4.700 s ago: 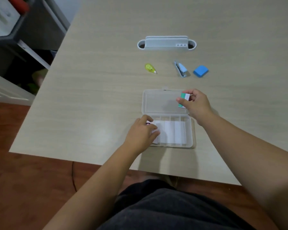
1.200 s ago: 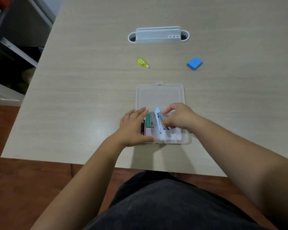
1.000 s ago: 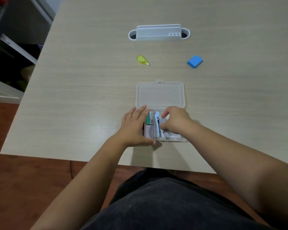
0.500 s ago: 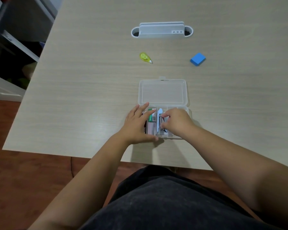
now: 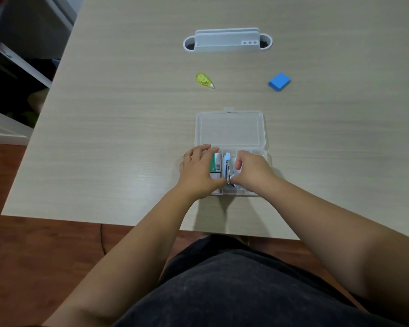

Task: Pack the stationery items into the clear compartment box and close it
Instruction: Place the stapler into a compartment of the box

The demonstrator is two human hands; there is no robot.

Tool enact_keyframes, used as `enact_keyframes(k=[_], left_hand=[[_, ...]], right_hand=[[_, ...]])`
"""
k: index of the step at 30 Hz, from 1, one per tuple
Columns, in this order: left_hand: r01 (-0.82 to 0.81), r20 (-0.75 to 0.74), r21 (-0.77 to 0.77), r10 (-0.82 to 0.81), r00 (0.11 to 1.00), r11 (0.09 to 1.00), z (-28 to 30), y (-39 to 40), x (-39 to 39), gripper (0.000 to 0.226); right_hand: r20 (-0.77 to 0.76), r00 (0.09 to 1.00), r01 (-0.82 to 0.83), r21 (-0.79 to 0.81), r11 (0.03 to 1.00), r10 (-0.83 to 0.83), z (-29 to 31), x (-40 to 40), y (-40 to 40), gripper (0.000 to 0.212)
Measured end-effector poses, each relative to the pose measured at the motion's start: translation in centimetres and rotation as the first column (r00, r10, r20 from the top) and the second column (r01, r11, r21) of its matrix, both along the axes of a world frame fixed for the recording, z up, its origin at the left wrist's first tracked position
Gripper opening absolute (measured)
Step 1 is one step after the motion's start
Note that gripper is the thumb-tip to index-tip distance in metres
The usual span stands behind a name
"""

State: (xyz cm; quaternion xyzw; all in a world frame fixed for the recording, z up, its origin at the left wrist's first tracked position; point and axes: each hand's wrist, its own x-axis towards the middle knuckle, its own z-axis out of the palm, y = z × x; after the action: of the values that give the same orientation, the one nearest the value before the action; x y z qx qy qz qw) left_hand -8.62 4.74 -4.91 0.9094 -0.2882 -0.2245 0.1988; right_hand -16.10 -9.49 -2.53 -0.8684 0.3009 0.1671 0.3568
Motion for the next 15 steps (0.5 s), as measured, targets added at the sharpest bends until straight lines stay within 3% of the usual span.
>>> enact_keyframes(k=[6,10,15], left_hand=[[0.020,-0.003,0.035,-0.020,1.000,0.999,0.0,-0.3,0.2,0.079],[-0.066,-0.016,-0.049,0.065,0.998,0.997,0.5,0.0,1.7,0.060],[-0.067,-0.022,-0.126,0.065,0.998,0.990,2.0,-3.5,5.1,0.049]], right_hand=[[-0.028,0.999,-0.017,0.041,0.999,0.018,0.0,0.8,-0.5,0.027],[0.066,0.977,0.182,0.228,0.957,-0.201,0.3,1.1,-3.4,0.012],[0.165,0.879,0.387,0.297,0.873,-0.446,0.7,3.2,-8.4,0.010]])
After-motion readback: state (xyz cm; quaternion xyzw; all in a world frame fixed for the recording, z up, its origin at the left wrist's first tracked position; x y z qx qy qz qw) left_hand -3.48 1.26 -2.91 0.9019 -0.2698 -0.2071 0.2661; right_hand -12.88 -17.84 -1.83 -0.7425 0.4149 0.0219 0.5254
